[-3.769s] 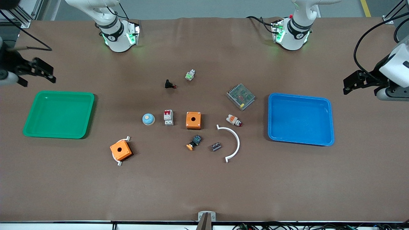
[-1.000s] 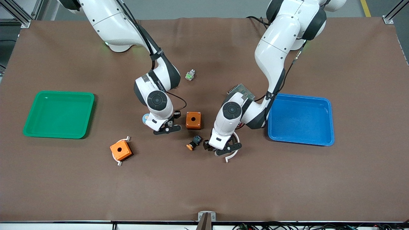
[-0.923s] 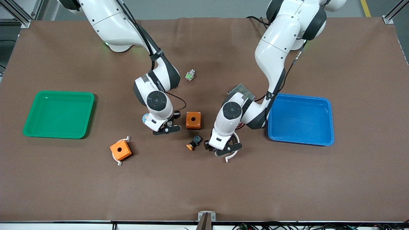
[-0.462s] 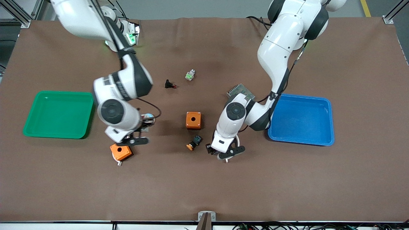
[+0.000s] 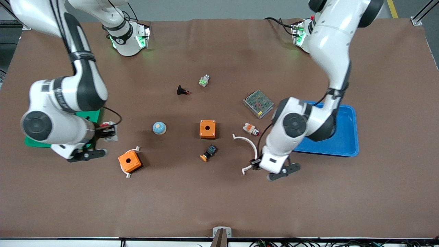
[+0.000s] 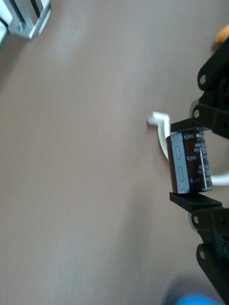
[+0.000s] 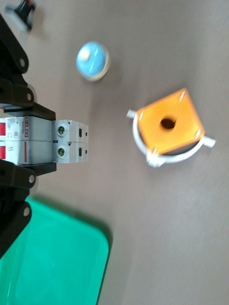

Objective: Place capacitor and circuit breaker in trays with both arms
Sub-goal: 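Carry the breaker to the green tray while the left gripper carries the capacitor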

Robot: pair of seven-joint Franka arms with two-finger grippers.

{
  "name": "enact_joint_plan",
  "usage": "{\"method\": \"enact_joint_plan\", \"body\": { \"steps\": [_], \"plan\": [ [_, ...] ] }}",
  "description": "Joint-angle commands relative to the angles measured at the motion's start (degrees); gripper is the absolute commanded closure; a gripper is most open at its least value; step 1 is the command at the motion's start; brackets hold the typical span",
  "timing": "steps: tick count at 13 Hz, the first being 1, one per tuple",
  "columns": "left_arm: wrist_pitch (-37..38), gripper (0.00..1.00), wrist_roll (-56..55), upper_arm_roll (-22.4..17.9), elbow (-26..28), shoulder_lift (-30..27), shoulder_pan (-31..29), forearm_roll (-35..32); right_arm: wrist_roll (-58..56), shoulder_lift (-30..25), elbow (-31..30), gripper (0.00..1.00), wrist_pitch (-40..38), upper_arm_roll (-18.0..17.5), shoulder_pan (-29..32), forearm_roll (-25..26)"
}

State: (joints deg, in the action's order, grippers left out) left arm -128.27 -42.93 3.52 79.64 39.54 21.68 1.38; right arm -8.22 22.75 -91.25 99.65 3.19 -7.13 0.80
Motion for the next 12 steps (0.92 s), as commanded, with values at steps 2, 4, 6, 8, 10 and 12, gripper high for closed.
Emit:
{"method": "enact_joint_plan", "body": {
  "steps": [2,4,6,8,10,12],
  "plan": [
    [2.5,0.97,15.1,4.5,19.3,-12.6,-11.1,0.7,-10.3,-7.7,-11.0,0.98,3.3,-1.3,8.6,1.2],
    [9.2,0.97,25.2,4.6,19.7,-12.3,-15.2,0.7,-16.3,-11.9,-19.6,0.98,9.9,-1.3,13.2,1.2],
    [13.4,0.97,33.3,4.5,20.6,-11.8,-19.9,0.7,-22.7,-14.8,-28.5,0.98,18.5,-1.3,17.3,1.4],
    [13.8,0.96,42.3,4.6,22.0,-9.9,-24.8,0.6,-24.1,-14.7,-32.9,0.98,22.9,-1.1,19.2,6.0],
    [13.8,0.96,44.1,4.4,21.7,-6.9,-25.4,0.1,-24.2,-14.2,-34.6,0.98,25.4,-1.2,21.5,8.3],
    [13.5,0.90,44.0,4.3,21.7,-5.4,-24.9,0.0,-25.1,-13.3,-35.1,0.95,27.0,-1.2,23.4,9.7]
  ]
}}
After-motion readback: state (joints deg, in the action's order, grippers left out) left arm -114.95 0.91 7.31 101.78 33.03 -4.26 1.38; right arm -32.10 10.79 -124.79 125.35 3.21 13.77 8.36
